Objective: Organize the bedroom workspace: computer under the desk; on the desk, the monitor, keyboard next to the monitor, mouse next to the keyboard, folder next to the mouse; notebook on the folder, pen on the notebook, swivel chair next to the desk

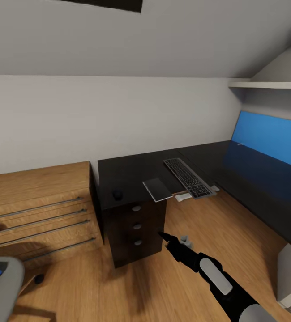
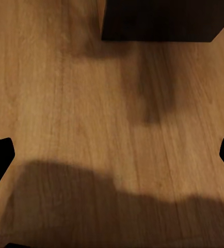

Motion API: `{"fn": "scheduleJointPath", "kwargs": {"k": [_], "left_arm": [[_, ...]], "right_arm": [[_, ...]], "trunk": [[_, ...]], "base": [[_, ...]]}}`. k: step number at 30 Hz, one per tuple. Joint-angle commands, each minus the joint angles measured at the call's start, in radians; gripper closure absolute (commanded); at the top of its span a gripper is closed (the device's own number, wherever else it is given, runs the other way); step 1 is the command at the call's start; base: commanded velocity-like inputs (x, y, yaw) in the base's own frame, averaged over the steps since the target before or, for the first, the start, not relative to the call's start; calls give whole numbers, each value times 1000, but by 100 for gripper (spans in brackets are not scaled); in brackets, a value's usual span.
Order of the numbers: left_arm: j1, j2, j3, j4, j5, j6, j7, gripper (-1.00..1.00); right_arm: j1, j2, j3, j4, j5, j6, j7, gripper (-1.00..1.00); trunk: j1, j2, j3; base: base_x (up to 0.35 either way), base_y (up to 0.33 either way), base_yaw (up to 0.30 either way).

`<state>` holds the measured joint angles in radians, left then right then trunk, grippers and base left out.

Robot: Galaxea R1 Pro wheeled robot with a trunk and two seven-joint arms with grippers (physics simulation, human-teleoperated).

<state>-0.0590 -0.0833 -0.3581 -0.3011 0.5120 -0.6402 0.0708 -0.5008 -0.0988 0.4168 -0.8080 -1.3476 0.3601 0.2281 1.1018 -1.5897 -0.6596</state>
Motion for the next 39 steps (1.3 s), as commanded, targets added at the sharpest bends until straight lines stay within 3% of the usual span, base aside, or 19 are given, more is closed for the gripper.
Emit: {"fn": "scheduleJointPath", "kwargs": {"k": [1, 7, 11, 15, 22, 26, 32, 39], "left_arm": [[-1, 0, -8, 0, 4, -3, 7, -100], [-1, 1, -7, 0, 7, 0, 8, -100], [-1, 2, -6, 0, 7, 3, 9, -100], [-1, 3, -6, 0, 8, 12, 9, -100], [-1, 3, -5, 0, 8, 83, 8, -100], [-1, 2, -5, 0, 7, 117, 7, -100], [-1, -1, -6, -1, 8, 137, 7, -100], [-1, -2, -6, -1, 9, 143, 7, -100]], "right_arm": [[-1, 1, 3, 14, 8, -10, -8, -100], [-1, 53, 1, 80, 94, -82, -52, -100], [-1, 95, 0, 138, 174, -134, -78, -100], [-1, 130, 1, 237, 299, -197, -99, -100], [-1, 172, -1, 406, 568, -323, -111, -100], [-1, 182, -3, 514, 673, -397, -114, -100], [-1, 188, -8, 676, 730, -481, -120, -100], [-1, 177, -8, 746, 748, -526, -136, -100]], "trunk": [[-4, 7, 2], [-27, 49, 21], [-42, 77, 34], [-58, 105, 46], [-85, 154, 68], [-100, 182, 81], [-123, 224, 100], [-150, 273, 121]], "base": [[-1, 0, 0], [0, 0, 0], [0, 0, 0], [0, 0, 0], [0, 0, 0], [0, 0, 0], [0, 0, 0], [0, 0, 0]]}}
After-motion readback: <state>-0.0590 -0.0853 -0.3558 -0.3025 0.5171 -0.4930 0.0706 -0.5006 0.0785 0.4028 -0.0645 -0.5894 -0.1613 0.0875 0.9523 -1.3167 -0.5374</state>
